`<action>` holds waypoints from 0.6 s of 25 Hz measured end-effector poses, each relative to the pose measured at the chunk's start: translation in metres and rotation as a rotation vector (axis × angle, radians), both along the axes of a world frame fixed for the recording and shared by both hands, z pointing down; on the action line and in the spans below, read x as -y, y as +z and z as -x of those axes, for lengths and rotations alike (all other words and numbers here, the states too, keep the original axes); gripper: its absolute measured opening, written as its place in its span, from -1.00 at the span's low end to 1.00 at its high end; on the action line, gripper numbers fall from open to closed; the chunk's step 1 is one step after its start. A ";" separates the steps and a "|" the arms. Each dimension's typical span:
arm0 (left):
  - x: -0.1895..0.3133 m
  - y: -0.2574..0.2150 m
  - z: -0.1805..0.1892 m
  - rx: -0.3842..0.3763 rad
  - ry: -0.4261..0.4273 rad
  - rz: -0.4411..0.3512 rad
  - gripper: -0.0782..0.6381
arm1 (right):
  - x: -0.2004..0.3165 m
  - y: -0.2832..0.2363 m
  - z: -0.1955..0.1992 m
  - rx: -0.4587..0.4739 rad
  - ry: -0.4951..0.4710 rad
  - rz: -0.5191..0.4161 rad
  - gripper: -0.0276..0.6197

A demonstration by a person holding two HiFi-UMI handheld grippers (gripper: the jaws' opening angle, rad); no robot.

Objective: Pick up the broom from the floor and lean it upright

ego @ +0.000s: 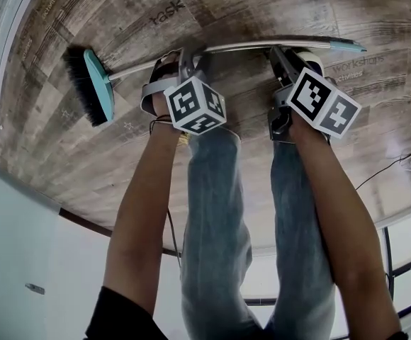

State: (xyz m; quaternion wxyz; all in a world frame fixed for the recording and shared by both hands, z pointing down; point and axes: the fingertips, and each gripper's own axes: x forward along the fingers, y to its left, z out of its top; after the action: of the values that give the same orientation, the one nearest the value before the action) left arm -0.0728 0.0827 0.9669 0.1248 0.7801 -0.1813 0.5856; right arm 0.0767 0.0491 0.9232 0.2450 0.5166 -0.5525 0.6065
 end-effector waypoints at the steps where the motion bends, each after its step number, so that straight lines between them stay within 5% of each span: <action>1: 0.004 -0.002 0.002 -0.008 -0.012 -0.009 -0.45 | 0.000 0.001 -0.002 -0.003 0.021 0.004 -0.44; 11: 0.021 -0.032 0.016 -0.140 -0.077 -0.065 -0.46 | 0.029 -0.007 0.003 0.084 0.251 -0.072 -0.30; 15: 0.029 -0.044 0.021 -0.184 -0.078 -0.082 -0.49 | 0.058 -0.024 0.015 0.122 0.237 -0.171 -0.32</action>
State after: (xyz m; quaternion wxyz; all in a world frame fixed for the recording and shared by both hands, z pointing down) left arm -0.0934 0.0534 0.9229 0.1318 0.8273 -0.2232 0.4985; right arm 0.0617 -0.0092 0.8988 0.0926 0.5593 -0.5512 0.6122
